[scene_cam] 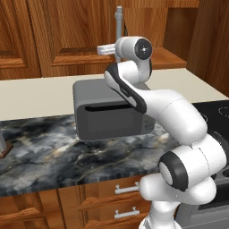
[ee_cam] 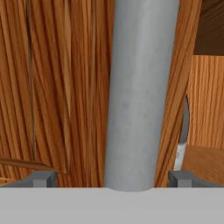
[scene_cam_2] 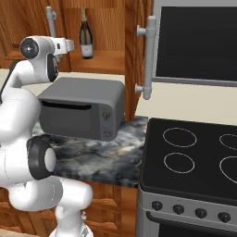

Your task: Open the cabinet directly in front. Then move the wine and the mug to the dining counter with the jar on it.

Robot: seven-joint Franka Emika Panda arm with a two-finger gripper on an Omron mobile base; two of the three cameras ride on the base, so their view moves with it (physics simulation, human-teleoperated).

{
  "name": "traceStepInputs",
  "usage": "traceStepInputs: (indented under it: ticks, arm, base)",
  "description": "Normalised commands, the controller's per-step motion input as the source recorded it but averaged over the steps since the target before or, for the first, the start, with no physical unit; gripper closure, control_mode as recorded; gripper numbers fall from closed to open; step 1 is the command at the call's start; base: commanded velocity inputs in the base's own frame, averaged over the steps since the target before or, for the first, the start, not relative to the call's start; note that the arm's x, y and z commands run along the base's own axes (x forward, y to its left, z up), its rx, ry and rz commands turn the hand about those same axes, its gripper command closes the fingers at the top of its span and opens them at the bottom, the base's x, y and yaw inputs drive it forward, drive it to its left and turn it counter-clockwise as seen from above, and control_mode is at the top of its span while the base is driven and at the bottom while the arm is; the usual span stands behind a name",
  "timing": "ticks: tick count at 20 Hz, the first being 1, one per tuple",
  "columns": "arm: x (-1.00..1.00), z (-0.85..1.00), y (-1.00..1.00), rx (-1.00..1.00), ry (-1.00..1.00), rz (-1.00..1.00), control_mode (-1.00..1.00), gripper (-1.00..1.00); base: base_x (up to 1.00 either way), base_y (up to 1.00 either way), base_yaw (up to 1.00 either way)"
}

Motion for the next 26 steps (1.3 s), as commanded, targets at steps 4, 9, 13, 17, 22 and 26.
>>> traceStepInputs:
  ticks: [4,9,13,17,22,26]
  arm:
    - [1.00,-0.08,0.00,0.00,0.03,0.00,-1.00,-1.00]
    - [0.15,0.00,0.00,0.00,0.00,0.00,-1.00,1.00]
    - [-0.10,0.00,0.00,0.00,0.00,0.00,-1.00,1.00]
    - [-0.51,0.00,0.14,0.00,-0.07,-0.09,-1.00,1.00]
    - [-0.75,0.00,0.56,0.00,-0.17,-0.18,-1.00,1.00]
    - [-0.84,0.00,0.89,0.00,-0.18,-0.20,-1.00,1.00]
  base:
    - [0.00,0.00,0.00]
    - [0.00,0.00,0.00]
    - [0.00,0.00,0.00]
    - [0.00,0.00,0.00]
    - [0.00,0.00,0.00]
    - [0.00,0.00,0.00]
